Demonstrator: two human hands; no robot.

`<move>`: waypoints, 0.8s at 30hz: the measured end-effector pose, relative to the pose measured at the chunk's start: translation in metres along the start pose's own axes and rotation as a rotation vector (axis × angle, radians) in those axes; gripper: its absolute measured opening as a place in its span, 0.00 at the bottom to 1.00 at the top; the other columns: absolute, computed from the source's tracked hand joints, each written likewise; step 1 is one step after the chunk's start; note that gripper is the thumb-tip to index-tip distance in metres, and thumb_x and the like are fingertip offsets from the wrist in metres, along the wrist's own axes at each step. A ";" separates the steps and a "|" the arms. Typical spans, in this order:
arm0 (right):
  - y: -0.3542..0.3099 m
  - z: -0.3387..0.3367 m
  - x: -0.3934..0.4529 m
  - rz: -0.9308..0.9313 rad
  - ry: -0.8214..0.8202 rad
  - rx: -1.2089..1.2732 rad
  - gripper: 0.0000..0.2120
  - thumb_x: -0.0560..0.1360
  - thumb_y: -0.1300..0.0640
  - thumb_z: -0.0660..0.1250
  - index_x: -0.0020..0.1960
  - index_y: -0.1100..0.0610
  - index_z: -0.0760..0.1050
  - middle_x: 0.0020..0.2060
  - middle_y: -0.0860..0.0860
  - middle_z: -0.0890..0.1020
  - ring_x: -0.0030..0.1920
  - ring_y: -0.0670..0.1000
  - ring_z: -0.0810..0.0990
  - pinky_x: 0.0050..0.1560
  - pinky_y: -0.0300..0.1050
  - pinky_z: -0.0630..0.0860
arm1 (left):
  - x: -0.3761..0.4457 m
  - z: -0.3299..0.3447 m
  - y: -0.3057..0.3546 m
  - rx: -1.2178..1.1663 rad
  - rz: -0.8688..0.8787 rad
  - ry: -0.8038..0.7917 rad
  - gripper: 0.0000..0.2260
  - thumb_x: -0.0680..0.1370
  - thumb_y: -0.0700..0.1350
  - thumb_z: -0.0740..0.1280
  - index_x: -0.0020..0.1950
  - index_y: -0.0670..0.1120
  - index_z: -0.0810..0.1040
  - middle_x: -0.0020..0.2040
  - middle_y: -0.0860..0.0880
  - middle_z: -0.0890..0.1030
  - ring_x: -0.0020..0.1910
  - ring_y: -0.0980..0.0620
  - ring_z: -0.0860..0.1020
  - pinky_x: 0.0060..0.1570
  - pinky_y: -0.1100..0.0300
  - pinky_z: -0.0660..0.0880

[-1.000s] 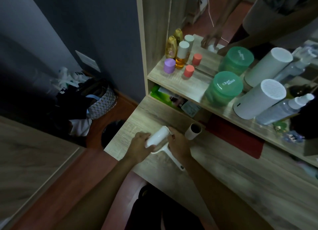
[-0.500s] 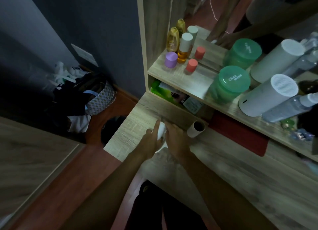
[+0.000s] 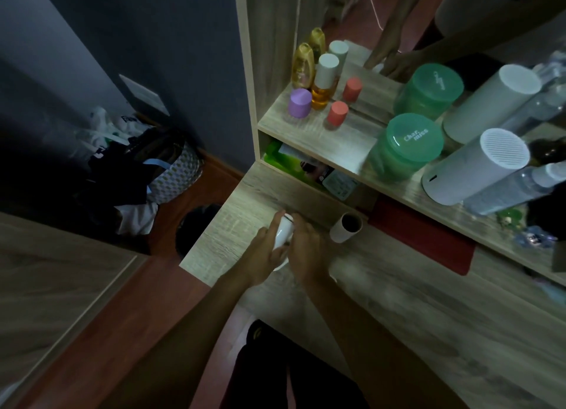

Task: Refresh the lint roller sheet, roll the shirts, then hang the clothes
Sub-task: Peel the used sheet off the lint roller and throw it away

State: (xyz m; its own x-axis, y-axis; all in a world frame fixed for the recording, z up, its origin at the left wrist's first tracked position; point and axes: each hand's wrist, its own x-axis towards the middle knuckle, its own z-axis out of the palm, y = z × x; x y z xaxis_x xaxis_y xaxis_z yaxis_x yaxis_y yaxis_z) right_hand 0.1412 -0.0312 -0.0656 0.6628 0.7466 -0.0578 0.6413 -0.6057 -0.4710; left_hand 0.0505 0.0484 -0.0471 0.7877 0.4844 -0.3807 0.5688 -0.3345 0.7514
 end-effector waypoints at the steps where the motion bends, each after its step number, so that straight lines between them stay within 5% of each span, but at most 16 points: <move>1: 0.000 0.000 -0.002 0.006 0.013 -0.008 0.25 0.72 0.59 0.72 0.67 0.62 0.72 0.58 0.60 0.81 0.57 0.59 0.81 0.58 0.53 0.76 | -0.002 0.000 0.000 -0.008 0.010 0.004 0.32 0.79 0.49 0.62 0.77 0.52 0.48 0.69 0.37 0.68 0.65 0.40 0.71 0.61 0.57 0.67; 5: -0.003 -0.007 -0.008 0.037 -0.067 0.064 0.26 0.77 0.58 0.66 0.73 0.60 0.64 0.67 0.59 0.73 0.66 0.59 0.73 0.67 0.54 0.69 | -0.007 0.005 -0.007 -0.087 0.053 -0.011 0.38 0.74 0.67 0.55 0.77 0.49 0.48 0.69 0.41 0.68 0.65 0.46 0.71 0.65 0.49 0.69; 8: -0.006 -0.010 -0.008 0.048 -0.050 0.078 0.24 0.77 0.55 0.60 0.71 0.61 0.67 0.63 0.61 0.77 0.61 0.60 0.77 0.62 0.55 0.73 | -0.008 0.001 -0.012 -0.126 0.030 -0.020 0.43 0.72 0.70 0.55 0.78 0.48 0.47 0.75 0.45 0.62 0.72 0.50 0.65 0.70 0.53 0.63; 11: -0.005 -0.008 -0.011 0.013 -0.008 0.055 0.26 0.70 0.61 0.72 0.66 0.63 0.72 0.57 0.61 0.81 0.53 0.60 0.82 0.54 0.55 0.79 | -0.012 -0.004 -0.006 -0.163 0.058 -0.039 0.32 0.79 0.57 0.59 0.77 0.52 0.45 0.74 0.51 0.60 0.71 0.56 0.63 0.67 0.68 0.61; 15: -0.006 -0.016 -0.014 -0.008 -0.048 0.106 0.29 0.72 0.60 0.71 0.71 0.62 0.67 0.64 0.59 0.77 0.62 0.58 0.77 0.61 0.52 0.73 | -0.010 -0.006 -0.003 -0.211 0.030 -0.058 0.31 0.81 0.44 0.61 0.77 0.53 0.45 0.72 0.57 0.57 0.69 0.61 0.60 0.56 0.81 0.59; 20: -0.009 -0.018 -0.007 0.045 -0.091 0.111 0.23 0.77 0.56 0.66 0.70 0.56 0.68 0.61 0.55 0.78 0.60 0.55 0.78 0.58 0.45 0.74 | -0.008 -0.002 -0.002 -0.150 -0.035 0.024 0.31 0.79 0.48 0.63 0.77 0.54 0.49 0.74 0.48 0.62 0.70 0.52 0.65 0.62 0.63 0.61; 24: -0.010 -0.019 0.004 0.025 -0.074 -0.004 0.16 0.72 0.54 0.71 0.58 0.58 0.78 0.50 0.57 0.83 0.50 0.56 0.83 0.50 0.48 0.80 | -0.001 0.006 -0.005 0.002 -0.108 0.141 0.37 0.74 0.67 0.57 0.75 0.46 0.59 0.67 0.43 0.71 0.64 0.45 0.72 0.60 0.57 0.66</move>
State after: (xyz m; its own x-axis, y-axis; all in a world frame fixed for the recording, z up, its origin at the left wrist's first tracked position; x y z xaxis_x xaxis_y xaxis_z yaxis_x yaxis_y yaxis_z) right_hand 0.1442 -0.0273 -0.0447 0.6485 0.7494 -0.1340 0.6267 -0.6254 -0.4648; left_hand 0.0484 0.0447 -0.0541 0.6809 0.6263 -0.3797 0.6492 -0.2761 0.7088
